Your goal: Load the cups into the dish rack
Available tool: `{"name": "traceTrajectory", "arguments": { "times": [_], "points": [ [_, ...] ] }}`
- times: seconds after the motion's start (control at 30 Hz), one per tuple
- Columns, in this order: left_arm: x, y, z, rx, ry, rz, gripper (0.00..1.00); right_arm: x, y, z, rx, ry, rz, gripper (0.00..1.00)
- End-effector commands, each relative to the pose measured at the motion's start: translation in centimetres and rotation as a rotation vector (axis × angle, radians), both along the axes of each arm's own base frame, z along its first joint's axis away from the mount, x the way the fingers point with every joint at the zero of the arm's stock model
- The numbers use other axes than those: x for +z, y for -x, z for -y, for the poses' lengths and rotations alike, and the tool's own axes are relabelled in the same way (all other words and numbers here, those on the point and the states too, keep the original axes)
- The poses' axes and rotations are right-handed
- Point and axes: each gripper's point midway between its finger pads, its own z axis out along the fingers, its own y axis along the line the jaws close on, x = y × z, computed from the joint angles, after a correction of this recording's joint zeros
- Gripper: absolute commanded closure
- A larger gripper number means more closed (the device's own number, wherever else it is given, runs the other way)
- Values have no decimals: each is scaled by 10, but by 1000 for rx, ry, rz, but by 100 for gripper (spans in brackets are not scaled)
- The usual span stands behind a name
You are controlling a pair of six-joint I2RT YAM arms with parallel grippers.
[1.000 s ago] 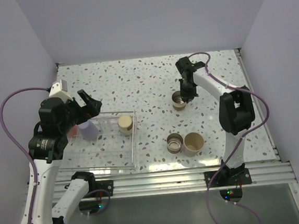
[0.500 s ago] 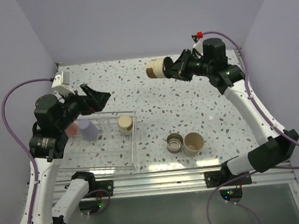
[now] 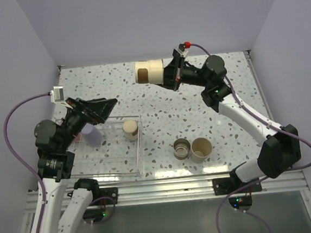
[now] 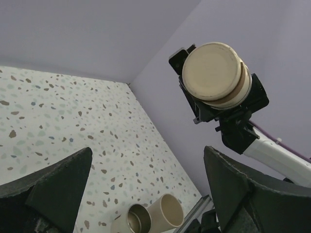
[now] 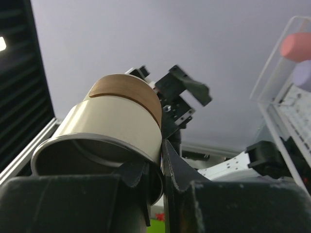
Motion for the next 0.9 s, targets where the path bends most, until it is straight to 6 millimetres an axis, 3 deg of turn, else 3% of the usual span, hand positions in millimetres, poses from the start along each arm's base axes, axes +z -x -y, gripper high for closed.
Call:
{"name": "traceTrajectory", "arguments": {
  "times": [0.0, 0.2, 0.37, 0.5, 0.63, 0.87],
  "points": [
    [35, 12, 4, -48, 119, 113, 0, 58, 39, -7, 138, -146, 143, 100],
    [62, 27, 16, -179, 239, 219, 0, 54, 55, -36, 210, -104, 137, 100],
    [89, 34, 23, -254, 225, 296, 0, 58, 54, -49, 229, -112, 125, 100],
    [94, 34, 29, -301, 211, 317, 0, 66, 59, -61, 271, -117, 142, 100],
    [97, 31, 31, -316, 202, 334, 0, 63, 61, -72, 292, -114, 133, 100],
    [104, 30, 32, -332, 202, 354, 0, 41, 74, -87, 347, -80, 107, 100]
  ]
}}
